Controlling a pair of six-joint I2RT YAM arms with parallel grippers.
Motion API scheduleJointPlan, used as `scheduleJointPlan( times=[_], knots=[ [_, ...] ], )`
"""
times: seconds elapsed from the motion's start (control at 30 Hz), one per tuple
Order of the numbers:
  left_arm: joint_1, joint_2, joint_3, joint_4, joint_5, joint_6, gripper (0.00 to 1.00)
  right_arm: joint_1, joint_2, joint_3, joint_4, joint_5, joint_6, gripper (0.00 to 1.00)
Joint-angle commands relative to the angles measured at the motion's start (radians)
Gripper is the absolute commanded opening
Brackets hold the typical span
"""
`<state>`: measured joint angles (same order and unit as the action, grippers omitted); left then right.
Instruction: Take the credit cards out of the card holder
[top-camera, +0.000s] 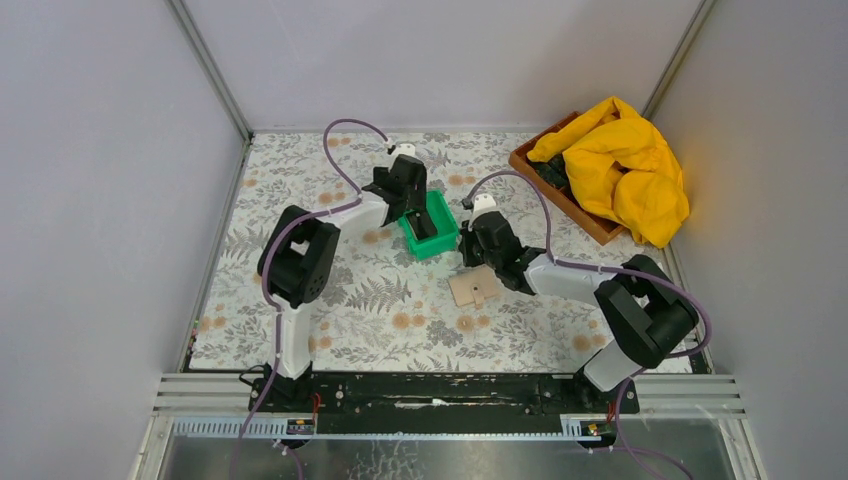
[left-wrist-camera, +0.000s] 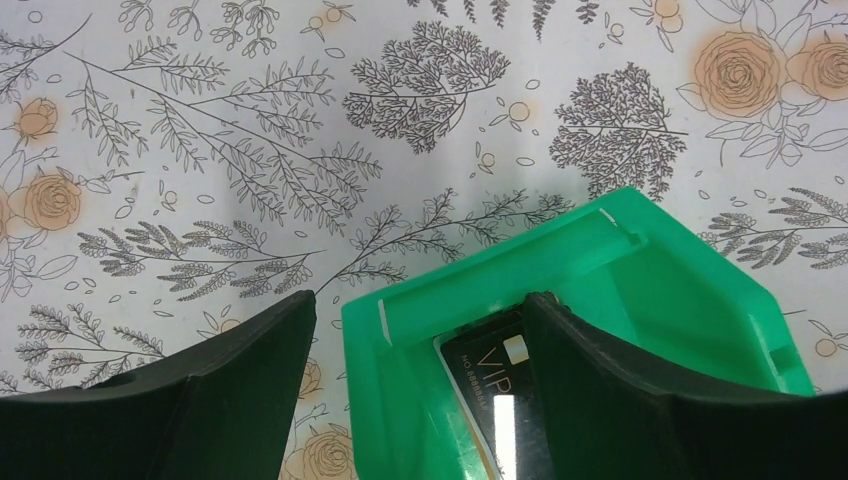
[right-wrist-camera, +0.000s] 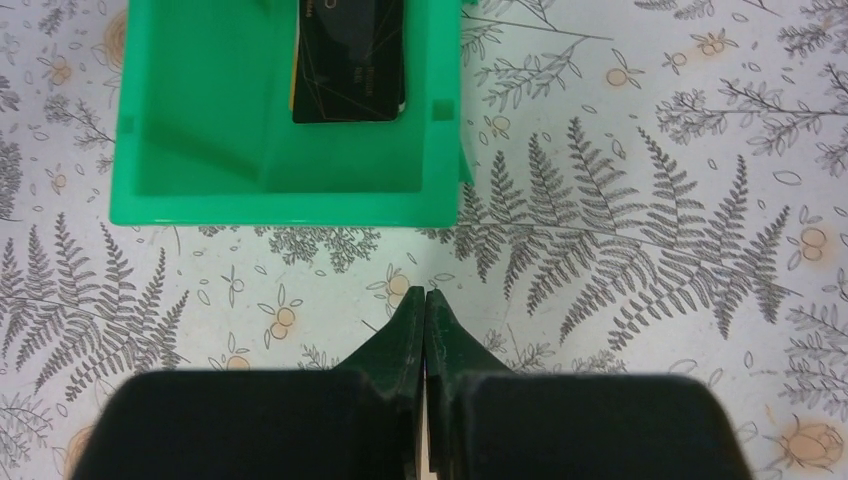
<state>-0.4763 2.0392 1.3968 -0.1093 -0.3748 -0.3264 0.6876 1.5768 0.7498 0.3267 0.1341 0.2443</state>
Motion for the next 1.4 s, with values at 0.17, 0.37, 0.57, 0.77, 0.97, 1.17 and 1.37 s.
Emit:
scheduleJointPlan(
  times=[0.17, 0.37, 0.57, 0.77, 0.97, 1.17, 1.37],
  knots=[
    [0.001, -0.087, -0.105, -0.022, -0.078, 0.010, 0.83, 0.006, 0.027, 0.067, 0.043, -0.077, 0.015, 0.00],
    [-0.004, -0.163, -0.198, -0.044, -0.075, -0.026, 0.83, 0.007, 0.006, 0.051, 0.067, -0.093, 0.019, 0.01],
    [-0.027, -0.236, -0.292, -0.060, -0.081, -0.061, 0.83, 0.007, 0.041, 0.092, 0.020, -0.077, 0.033, 0.00],
    [-0.077, -0.277, -0.332, -0.099, -0.095, -0.090, 0.83, 0.007, 0.043, 0.093, 0.028, -0.097, 0.034, 0.00],
    [-0.081, -0.277, -0.318, -0.122, -0.085, -0.104, 0.83, 0.007, -0.059, 0.030, 0.073, -0.129, 0.025, 0.00],
    [-0.077, -0.255, -0.263, -0.144, -0.132, -0.078, 0.83, 0.009, -0.046, 0.037, 0.102, -0.245, 0.063, 0.00],
    [-0.050, -0.250, -0.206, -0.151, -0.120, -0.052, 0.83, 0.035, 0.022, 0.130, 0.075, -0.240, 0.082, 0.00]
  ],
)
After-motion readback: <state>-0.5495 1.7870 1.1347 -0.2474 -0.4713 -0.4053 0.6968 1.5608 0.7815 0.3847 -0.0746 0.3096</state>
